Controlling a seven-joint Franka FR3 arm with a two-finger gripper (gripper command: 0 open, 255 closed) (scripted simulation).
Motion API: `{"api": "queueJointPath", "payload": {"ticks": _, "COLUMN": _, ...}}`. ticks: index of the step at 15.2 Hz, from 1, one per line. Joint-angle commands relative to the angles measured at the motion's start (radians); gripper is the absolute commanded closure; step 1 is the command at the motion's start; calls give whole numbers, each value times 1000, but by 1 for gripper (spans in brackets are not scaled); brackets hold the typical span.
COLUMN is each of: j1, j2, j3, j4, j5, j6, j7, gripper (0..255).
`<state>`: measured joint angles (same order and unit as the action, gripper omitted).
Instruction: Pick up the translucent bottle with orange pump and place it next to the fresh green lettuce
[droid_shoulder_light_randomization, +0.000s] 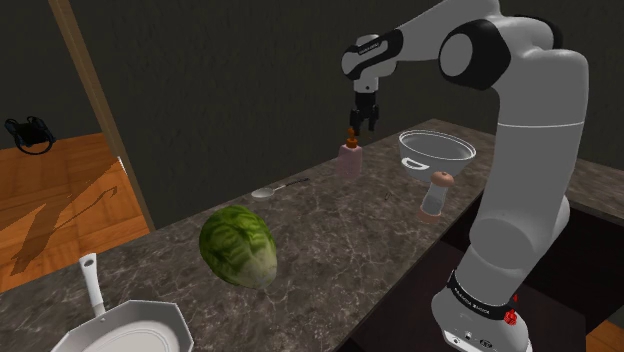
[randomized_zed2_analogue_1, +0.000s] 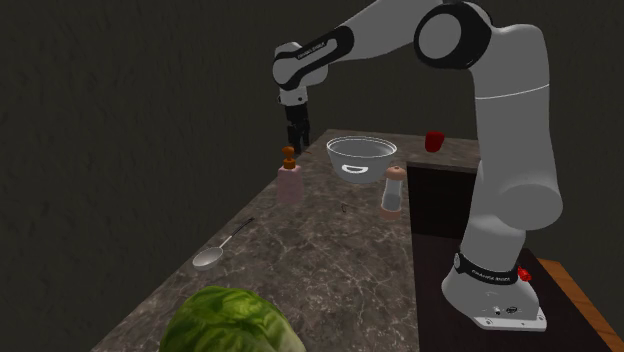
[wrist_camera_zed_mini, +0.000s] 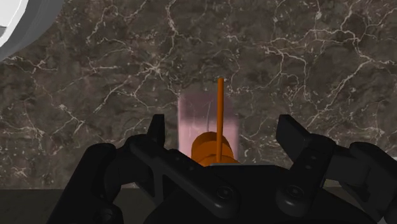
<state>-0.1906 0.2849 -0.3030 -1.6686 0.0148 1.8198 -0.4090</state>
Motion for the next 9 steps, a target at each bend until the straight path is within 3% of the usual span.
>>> {"api": "queueJointPath", "payload": {"ticks": 1, "j1": -1, "j2": 4, "j3": 0, "j4": -21, "j5": 2, "j6": 25, "j7": -1, "gripper": 0}}
{"api": "queueJointPath", "payload": {"ticks": 9, "j1": -1, "j2": 9, "j3": 1, "j4": -63, "j5": 3, "j6": 72, "j7": -2, "gripper": 0}}
